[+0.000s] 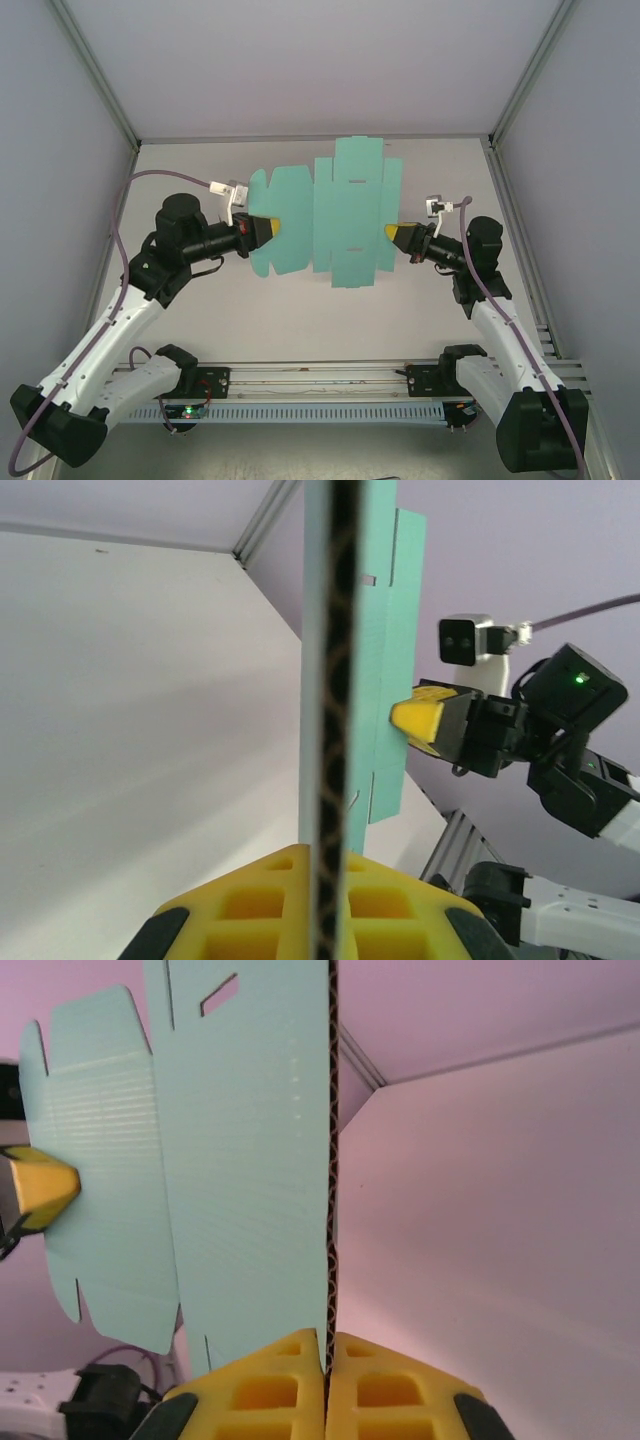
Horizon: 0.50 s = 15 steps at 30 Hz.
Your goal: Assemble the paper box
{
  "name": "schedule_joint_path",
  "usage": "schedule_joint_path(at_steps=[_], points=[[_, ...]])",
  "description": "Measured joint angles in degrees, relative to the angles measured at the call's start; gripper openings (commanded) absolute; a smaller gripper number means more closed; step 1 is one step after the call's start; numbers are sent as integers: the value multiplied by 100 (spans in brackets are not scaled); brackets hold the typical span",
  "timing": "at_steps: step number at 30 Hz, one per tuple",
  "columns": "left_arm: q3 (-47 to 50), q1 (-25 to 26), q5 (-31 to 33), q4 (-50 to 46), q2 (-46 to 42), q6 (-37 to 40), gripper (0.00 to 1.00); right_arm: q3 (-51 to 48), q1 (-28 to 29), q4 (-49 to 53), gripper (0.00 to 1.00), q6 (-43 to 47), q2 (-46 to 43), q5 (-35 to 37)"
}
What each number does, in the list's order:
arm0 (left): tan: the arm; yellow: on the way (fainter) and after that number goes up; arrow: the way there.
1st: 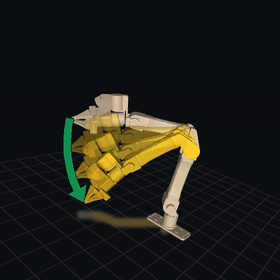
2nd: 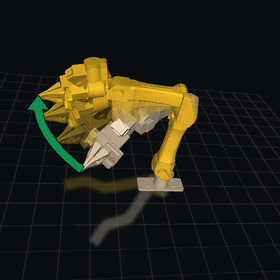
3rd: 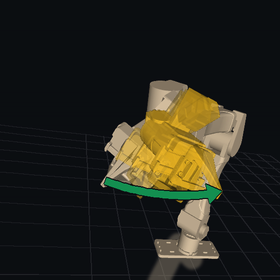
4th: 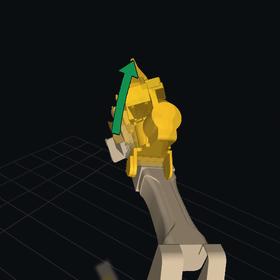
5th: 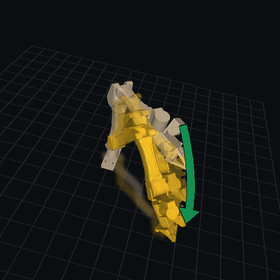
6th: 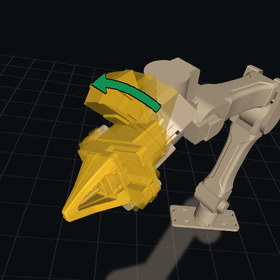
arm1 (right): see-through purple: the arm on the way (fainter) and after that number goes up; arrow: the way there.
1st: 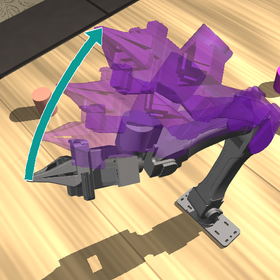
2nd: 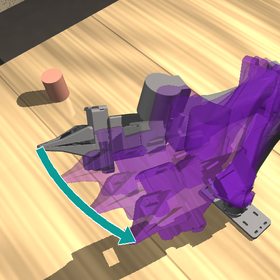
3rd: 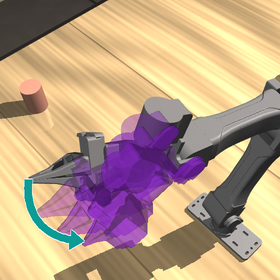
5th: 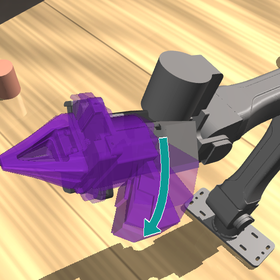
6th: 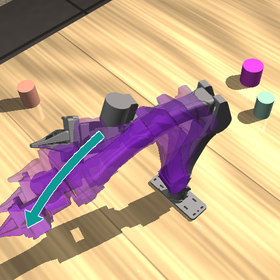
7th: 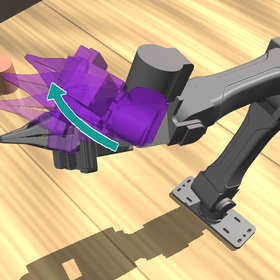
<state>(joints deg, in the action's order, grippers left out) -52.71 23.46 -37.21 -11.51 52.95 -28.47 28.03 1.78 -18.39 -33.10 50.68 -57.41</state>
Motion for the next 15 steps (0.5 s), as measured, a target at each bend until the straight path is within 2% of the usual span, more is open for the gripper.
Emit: schedule_joint_path(at_steps=[3,5,7,11,15], points=[[2,0,92,-2,85,-4,0,44,197,260,0,181,-4,332],[35,-2,153,-2,170,-22,0,251,509,896,0,540,-4,1043],[76,-24,245,2,280,-50,0,551,1014,1602,0,981,-4,2085],[212,-33,490,7,468,-173,0,1132,2476,2667,0,1816,133,4913],[404,-33,675,114,673,-402,0,1530,3641,3047,0,2614,822,7287]])
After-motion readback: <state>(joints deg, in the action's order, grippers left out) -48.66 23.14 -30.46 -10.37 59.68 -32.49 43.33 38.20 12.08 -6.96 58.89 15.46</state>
